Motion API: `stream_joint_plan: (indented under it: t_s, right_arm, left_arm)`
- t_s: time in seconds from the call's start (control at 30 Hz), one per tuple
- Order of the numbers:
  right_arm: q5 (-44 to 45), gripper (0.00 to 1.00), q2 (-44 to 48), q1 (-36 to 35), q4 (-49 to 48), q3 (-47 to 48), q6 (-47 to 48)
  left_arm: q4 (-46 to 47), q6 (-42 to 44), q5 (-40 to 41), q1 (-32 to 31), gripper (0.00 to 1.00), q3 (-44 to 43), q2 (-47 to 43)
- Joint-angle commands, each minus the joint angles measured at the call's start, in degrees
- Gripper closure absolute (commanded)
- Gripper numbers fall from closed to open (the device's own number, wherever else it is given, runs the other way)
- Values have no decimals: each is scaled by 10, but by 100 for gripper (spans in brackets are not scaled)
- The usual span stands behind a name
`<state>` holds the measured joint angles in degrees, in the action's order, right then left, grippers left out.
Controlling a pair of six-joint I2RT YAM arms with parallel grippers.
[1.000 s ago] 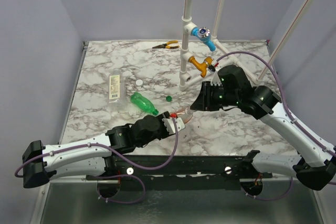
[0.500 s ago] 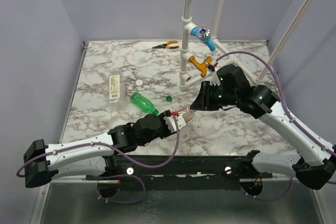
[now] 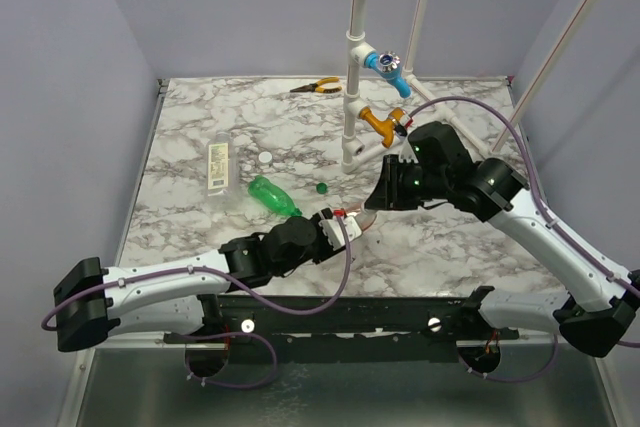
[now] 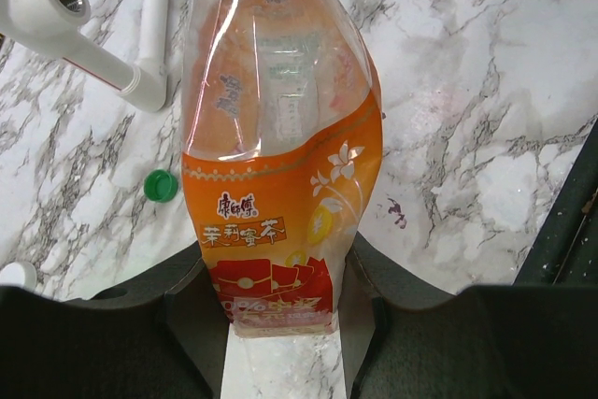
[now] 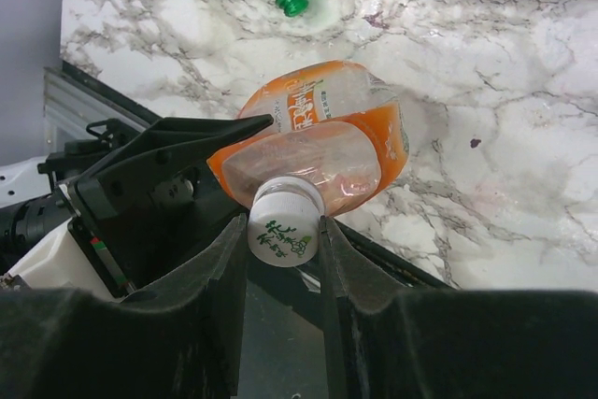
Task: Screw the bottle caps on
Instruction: Screw the bottle cap onto the plastic bottle.
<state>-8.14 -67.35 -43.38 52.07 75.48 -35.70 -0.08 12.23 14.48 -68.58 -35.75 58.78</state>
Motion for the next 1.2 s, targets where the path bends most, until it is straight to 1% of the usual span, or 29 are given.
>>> stream_joint_plan:
  t_s: [0.0,0.2,0.33,0.53,0.67,0.93,1.17]
  right_arm:
    - [-3,71,-17,-1,38,17,16]
    - [-8,71,-39,-1,66,21,21]
    - [-14,71,-49,-1,78,30,24]
    - [6,71,-57,-1,76,35,7]
    - [21,71,-68,-1,66,30,0]
    - [53,71,-72,-1,53,21,-14]
    - [50,71,-79,-1,46,9,-21]
  left_arm:
    - [102,-10,25,3,100,-5,11]
    - [194,5,37,2,100,13,37]
    - [245,17,38,1,100,36,31]
    - [260,17,56,1,100,36,29]
    - [270,4,56,1,100,34,51]
    - [328,-19,68,2,100,44,77]
    - [352,-23,61,2,100,42,96]
